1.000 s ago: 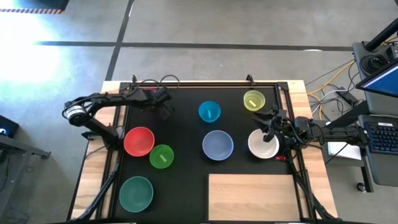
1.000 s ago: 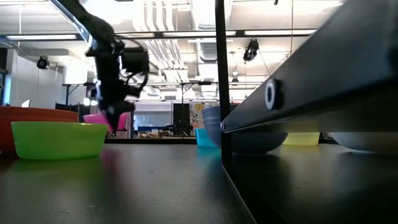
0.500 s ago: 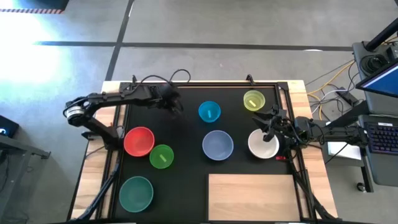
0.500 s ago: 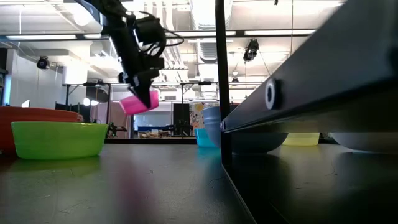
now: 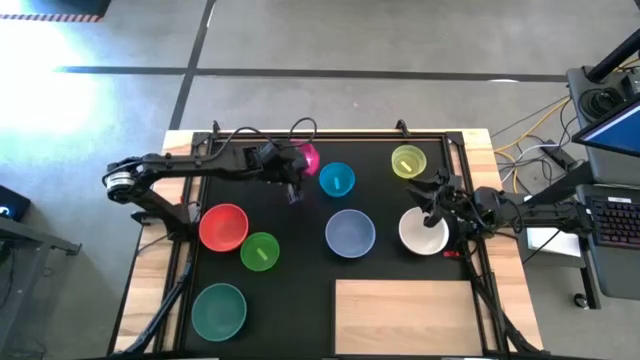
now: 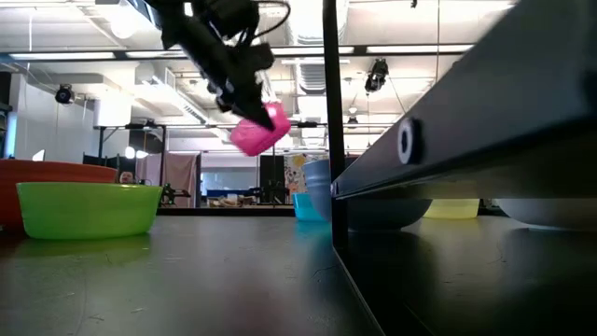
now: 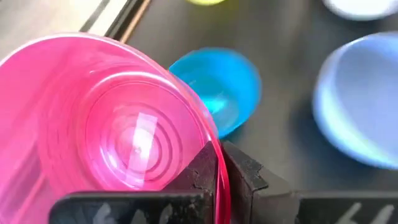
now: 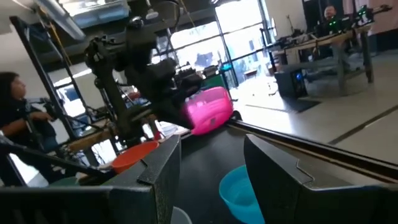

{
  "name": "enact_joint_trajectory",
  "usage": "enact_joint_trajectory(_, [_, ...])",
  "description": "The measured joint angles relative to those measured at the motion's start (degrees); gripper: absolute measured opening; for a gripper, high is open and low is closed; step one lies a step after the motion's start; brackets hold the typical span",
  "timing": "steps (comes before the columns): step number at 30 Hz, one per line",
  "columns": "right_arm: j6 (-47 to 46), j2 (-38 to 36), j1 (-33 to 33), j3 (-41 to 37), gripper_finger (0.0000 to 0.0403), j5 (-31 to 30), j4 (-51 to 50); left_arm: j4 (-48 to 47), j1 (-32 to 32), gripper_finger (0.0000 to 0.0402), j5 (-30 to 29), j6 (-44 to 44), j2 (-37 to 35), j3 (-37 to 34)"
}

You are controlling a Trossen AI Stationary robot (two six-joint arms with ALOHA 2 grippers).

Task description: Place and stack bowls onto a shelf

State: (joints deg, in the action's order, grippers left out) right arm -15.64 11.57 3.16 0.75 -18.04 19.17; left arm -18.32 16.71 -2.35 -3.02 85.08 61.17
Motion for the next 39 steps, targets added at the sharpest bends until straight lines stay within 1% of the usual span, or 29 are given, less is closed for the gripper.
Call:
enact_joint_trajectory(5, [-4.99,0.16,0.0,0.0,0.0166,0.12,2.0,3.26,-0.8,0.0,12.6,-7.22,-0.02,0.0])
enact_joint_trajectory(7, [-6.95,0.16,0.0,0.0,0.0166,1.31,2.89,3.27,-0.95,0.0,17.26,-10.39,-0.02,0.0])
enact_joint_trajectory(11, [-7.65,0.24,0.0,0.17,0.0166,6.45,4.55,3.3,-1.32,0.0,23.37,-15.57,-0.02,0.0])
enact_joint_trajectory(14, [-8.82,0.73,0.0,1.84,0.0166,9.68,4.25,3.27,-1.52,0.0,27.31,-18.67,-0.02,0.0])
enact_joint_trajectory(17, [-8.89,2.61,0.0,4.38,0.0166,12.15,3.27,3.27,-1.88,0.0,29.26,-20.08,-0.02,0.0])
enact_joint_trajectory(21, [-6.9,7.19,0.0,9.12,0.0166,12.71,-2.55,3.23,-2.47,0.0,32.52,-21.56,-0.02,0.0])
enact_joint_trajectory(24, [-5.08,11.06,0.0,13.56,0.0166,13.07,-9.51,3.06,-3.03,0.0,37.12,-24.67,-0.02,-0.03])
enact_joint_trajectory(27, [-3.08,14.3,-0.01,19.02,0.0166,14.04,-17.3,2.51,-3.52,0.0,39.63,-28.93,-0.02,-0.04])
enact_joint_trajectory(30, [-0.89,17.47,0.0,25.02,0.0166,14.03,-25.51,1.22,-3.77,0.0,39.19,-32.8,-0.02,-0.07])
enact_joint_trajectory(32, [0.99,19.5,0.0,29.07,0.0166,14.1,-30.62,0.7,-3.94,0.0,36.74,-33.76,0.27,-0.07])
enact_joint_trajectory(33, [1.95,20.49,0.0,30.97,0.0166,14.04,-33.11,0.34,-3.98,0.0,34.5,-33.7,0.5,-0.07])
enact_joint_trajectory(35, [3.23,22.43,0.0,34.7,0.0166,14.04,-37.26,0.25,-4.1,0.0,27.72,-32.43,1.31,-0.07])
enact_joint_trajectory(38, [3.63,25.57,0.0,39.39,0.0166,14.02,-41.3,0.22,-4.07,0.0,15.16,-30.45,2.58,-0.11])
enact_joint_trajectory(39, [3.59,26.64,0.0,40.91,0.0166,14.01,-41.76,0.3,-4.03,0.0,11.82,-30.35,2.96,-0.11])
